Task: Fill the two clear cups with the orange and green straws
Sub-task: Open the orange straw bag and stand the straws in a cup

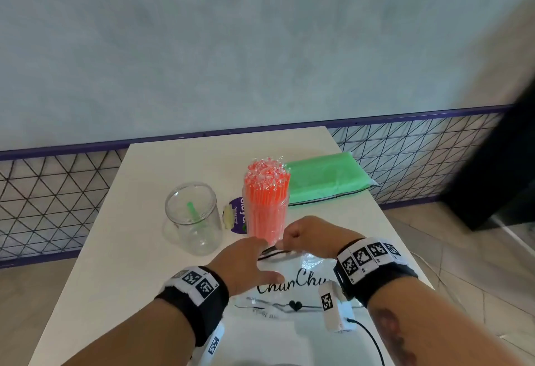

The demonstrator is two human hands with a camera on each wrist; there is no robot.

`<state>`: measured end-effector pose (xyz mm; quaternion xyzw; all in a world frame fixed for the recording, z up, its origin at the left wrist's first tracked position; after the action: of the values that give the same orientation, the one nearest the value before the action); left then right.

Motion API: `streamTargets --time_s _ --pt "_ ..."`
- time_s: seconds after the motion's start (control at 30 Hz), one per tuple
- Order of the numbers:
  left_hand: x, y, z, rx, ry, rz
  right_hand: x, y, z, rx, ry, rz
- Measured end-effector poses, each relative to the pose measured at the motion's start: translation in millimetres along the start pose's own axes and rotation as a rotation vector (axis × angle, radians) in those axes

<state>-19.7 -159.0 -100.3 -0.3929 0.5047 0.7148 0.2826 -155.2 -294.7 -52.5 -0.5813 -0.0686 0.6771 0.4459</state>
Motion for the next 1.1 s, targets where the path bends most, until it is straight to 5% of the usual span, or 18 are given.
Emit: streamTargets --time_s 0.07,0.13,0.23,0.47,0.67,0.77,0.9,1.1 --pt "4 -6 -4 0.020 0.009 -0.076 3 10 -5 0.025 0.055 0.045" --pt "6 -6 -6 0.052 0.015 -0.135 19 23 -8 0.096 -0.051 0.271" --pt "9 -6 -9 0.078 0.166 -0.112 53 44 -13 0.177 -0.066 0.399" --pt "19 -28 -6 -0.157 0.345 0.228 47 66 -5 0.182 -0.017 0.030" --pt "21 -40 -6 -0.526 0.399 0.991 43 69 5 0.188 0.156 -0.447" --pt "26 -50 -2 -0.647 0.278 1.351 53 63 1 0.205 0.216 -0.739" --pt "38 -41 14 -0.610 0.042 1.379 71 47 -3 0.251 0.226 -1.045" --pt "46 -5 28 -0.485 -0.163 1.386 87 33 -4 0.322 0.303 -0.688"
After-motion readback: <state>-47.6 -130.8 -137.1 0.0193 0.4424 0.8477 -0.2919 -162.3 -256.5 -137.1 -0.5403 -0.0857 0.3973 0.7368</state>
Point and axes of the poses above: each hand's wrist, its own z-axis away from the middle knuckle, its own x-axis out of the palm, y = z × x, the point moved 1 cm from there along -z, towards the middle knuckle, and after that the axes turned 7 degrees about y, right-handed, at the moved point
